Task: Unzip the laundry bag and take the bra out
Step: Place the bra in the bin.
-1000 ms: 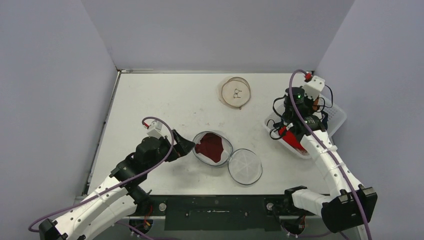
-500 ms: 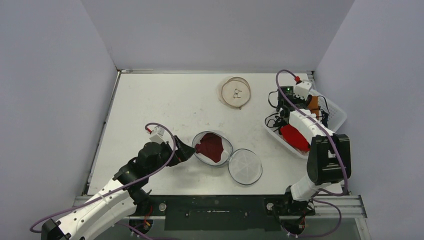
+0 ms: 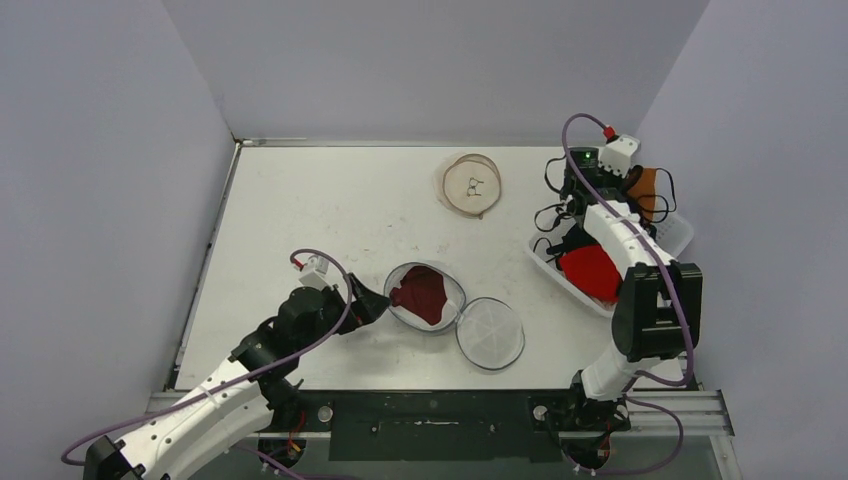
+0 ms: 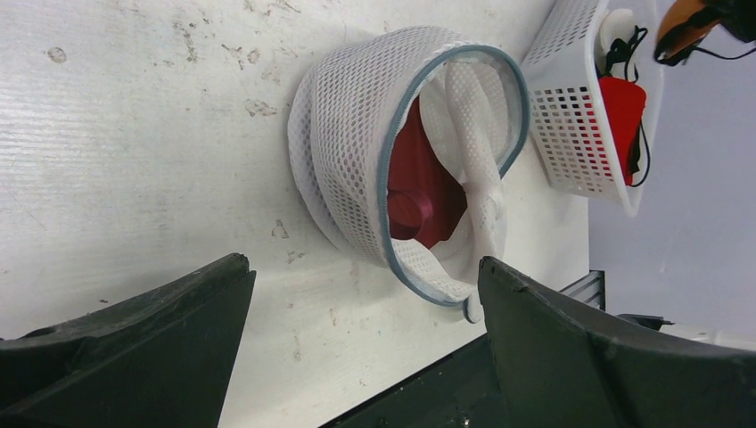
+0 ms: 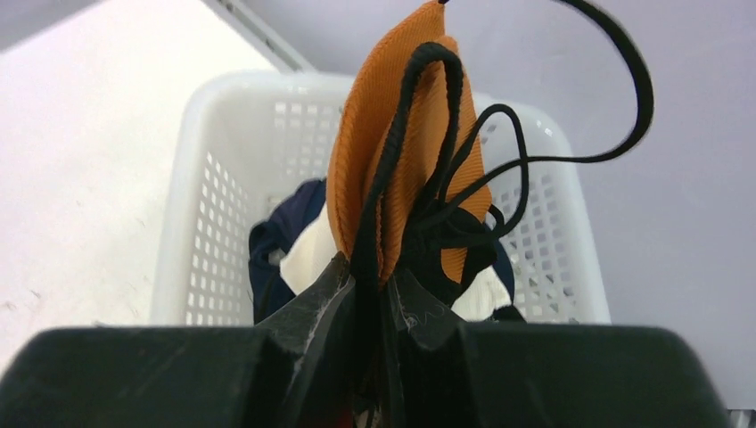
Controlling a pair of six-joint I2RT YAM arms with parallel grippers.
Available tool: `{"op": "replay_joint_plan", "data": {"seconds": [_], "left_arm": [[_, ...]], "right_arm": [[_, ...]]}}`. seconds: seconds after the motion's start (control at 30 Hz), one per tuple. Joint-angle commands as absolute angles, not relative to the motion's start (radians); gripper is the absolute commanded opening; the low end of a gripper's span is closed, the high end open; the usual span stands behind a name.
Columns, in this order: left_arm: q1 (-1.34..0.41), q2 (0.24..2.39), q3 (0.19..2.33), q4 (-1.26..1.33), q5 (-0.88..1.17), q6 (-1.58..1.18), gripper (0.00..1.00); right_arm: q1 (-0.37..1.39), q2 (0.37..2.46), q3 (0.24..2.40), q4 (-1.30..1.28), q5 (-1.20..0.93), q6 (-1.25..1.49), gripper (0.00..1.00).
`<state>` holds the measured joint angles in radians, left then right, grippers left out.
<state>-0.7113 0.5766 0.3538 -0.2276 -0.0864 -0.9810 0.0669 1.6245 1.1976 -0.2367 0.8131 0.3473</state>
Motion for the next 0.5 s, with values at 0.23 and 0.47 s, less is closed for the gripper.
{"op": "replay_joint_plan", "data": {"seconds": [0.23,0.47], "left_arm": [[-0.709,0.640,0.379,-0.173,-0.066,-0.966,0.96],[-0.707,0.587,0.381,-0.217,-0.093,-0.958,0.96]], "right_arm": [[0.056,1.824,1.433,-0.455,0.927,0.358,0.05],[0.031,1.891,1.417,-0.454,0.846,0.371,0.05]]}}
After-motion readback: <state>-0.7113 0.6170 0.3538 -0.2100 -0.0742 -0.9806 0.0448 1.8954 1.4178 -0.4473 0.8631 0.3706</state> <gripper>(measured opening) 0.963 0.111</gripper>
